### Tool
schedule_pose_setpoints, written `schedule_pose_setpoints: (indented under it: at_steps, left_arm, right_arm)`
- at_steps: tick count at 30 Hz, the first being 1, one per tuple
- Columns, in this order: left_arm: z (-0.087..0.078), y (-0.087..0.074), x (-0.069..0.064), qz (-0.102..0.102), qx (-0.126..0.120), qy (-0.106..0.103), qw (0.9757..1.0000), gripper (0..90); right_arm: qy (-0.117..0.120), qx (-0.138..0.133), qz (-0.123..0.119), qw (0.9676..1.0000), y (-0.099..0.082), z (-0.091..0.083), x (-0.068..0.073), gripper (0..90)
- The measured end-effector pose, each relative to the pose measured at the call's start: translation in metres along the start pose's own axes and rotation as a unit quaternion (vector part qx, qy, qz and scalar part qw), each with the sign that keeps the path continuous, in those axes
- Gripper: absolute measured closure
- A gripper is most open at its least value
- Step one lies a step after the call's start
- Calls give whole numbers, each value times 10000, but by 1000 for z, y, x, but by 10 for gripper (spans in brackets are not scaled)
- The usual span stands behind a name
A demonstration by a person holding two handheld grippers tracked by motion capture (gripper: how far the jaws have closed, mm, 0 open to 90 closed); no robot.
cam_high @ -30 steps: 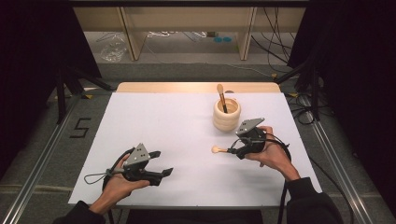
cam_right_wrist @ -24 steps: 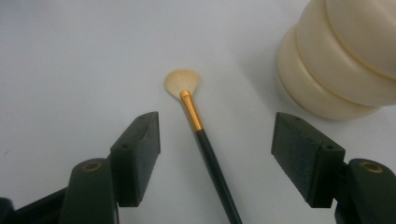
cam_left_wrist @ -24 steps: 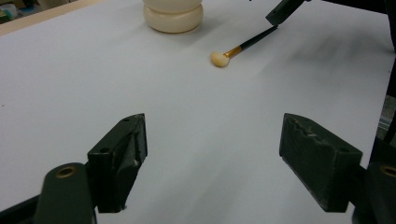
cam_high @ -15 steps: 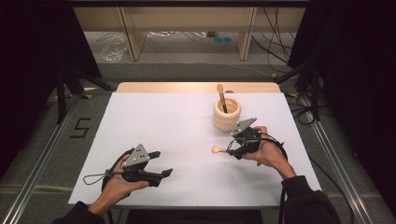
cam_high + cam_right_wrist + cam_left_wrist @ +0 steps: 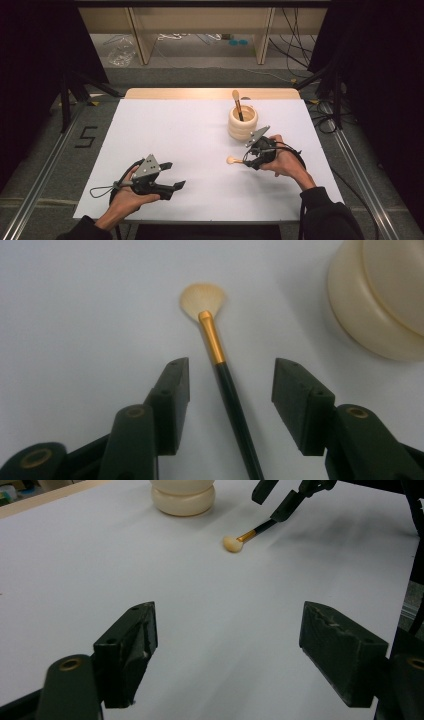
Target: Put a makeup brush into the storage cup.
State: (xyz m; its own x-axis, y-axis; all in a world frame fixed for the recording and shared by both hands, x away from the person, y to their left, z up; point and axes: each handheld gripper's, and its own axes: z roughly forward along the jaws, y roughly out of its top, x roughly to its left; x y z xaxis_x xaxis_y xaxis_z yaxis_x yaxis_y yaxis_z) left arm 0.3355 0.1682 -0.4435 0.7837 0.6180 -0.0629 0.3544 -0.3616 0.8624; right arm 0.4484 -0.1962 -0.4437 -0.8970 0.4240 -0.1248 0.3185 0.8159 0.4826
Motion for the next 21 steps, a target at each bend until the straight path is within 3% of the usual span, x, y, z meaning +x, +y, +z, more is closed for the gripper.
schedule_pose_setpoints:
  at_steps: [21]
  left_arm:
    - [1,0,0,-21,-46,-27,10000,234]
  right_arm:
    - [269,497,-33,9984,1,18,-6,696]
